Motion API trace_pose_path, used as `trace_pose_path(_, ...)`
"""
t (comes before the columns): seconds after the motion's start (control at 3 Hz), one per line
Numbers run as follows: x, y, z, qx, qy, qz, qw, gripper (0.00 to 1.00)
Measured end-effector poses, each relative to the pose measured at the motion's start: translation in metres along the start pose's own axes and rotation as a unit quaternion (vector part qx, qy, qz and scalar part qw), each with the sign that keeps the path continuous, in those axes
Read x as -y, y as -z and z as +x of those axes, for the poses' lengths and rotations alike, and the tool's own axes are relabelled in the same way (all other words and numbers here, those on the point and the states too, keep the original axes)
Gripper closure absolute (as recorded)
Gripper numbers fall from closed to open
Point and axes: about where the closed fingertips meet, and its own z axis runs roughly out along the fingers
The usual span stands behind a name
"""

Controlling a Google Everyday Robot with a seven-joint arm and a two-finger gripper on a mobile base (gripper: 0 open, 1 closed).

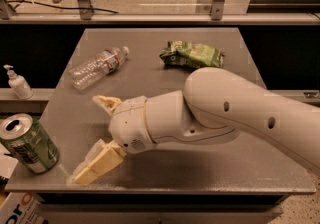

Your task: Knock green can over

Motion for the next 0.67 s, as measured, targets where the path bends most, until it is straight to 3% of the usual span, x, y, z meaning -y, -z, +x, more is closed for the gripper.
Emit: trace_pose_path(0.67,-0.015,-0.058,-0.020,0.083,-0.015,-0.019,0.9963,0.00)
